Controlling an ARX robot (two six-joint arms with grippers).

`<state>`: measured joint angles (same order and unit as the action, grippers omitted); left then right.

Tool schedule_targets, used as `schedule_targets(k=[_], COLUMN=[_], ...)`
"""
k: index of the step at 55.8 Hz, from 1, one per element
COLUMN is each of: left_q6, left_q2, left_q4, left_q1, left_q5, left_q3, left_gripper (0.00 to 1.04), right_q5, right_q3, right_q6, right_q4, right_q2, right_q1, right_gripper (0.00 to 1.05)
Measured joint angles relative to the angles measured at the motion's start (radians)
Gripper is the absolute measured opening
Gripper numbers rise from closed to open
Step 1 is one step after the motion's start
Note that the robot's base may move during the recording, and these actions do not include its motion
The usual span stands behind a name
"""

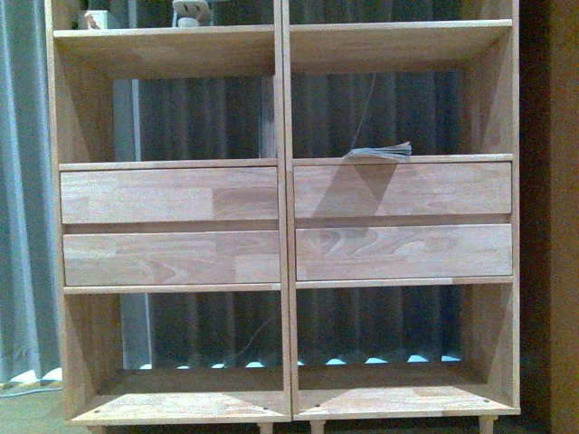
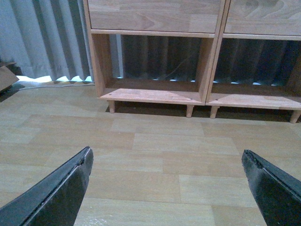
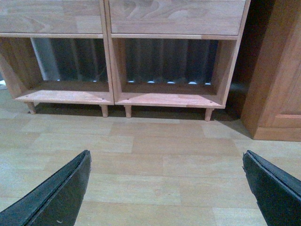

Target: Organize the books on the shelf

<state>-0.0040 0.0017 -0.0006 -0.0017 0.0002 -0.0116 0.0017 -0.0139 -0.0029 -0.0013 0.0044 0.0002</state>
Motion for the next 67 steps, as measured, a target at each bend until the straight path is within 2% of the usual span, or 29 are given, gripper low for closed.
schedule_targets(k=[67], left_q6=[0.0], left_q2=[0.0], left_q4=[0.0], left_q1=[0.0], left_q5=[0.0], left_q3=[0.0], left_gripper=[0.97], right_q5=[-0.002], right_q3=[0.0], right_q6=[0.0], right_q4=[0.0], right_q2=[0.0], right_q1=[0.0], right_gripper=[0.98])
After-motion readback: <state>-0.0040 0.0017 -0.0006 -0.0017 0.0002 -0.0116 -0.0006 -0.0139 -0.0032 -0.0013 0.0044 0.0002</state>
